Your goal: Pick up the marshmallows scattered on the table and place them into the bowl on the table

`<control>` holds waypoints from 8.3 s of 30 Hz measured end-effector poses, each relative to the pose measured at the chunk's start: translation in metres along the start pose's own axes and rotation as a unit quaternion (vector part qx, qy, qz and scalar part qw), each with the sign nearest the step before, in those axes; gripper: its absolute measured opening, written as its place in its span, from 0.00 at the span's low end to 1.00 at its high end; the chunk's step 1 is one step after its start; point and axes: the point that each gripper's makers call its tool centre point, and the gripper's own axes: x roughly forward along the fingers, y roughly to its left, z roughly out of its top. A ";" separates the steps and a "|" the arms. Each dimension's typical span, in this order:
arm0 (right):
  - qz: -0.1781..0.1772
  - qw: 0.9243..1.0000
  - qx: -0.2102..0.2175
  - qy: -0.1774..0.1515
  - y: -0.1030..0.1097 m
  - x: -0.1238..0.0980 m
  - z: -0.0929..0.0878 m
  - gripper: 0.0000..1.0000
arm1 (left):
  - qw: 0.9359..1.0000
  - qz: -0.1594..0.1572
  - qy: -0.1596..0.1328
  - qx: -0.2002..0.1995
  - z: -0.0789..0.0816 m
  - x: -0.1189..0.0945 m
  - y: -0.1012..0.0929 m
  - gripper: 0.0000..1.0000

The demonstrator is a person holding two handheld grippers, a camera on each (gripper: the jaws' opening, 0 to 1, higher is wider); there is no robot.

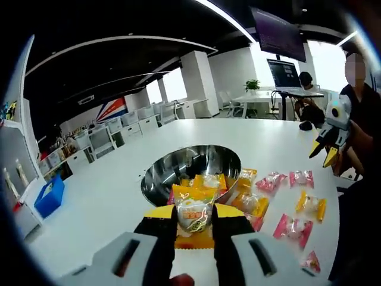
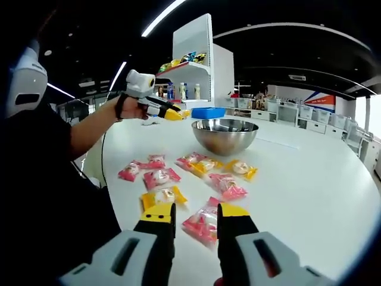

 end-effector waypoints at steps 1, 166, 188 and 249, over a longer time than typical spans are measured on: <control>0.002 1.000 0.001 0.000 0.001 0.000 -0.001 0.28 | 1.000 -0.001 -0.002 0.001 0.003 0.002 0.000 0.24; 0.003 1.000 0.004 0.015 0.009 0.012 0.002 0.28 | 0.996 0.030 -0.050 -0.068 -0.045 -0.114 -0.016 0.49; -0.006 1.000 0.007 0.011 0.004 0.010 0.004 0.28 | 0.994 0.033 -0.032 -0.098 -0.087 -0.155 -0.049 0.50; -0.076 0.992 0.001 0.097 -0.022 0.054 -0.038 0.26 | 0.991 0.044 -0.030 -0.122 -0.101 -0.147 -0.037 0.47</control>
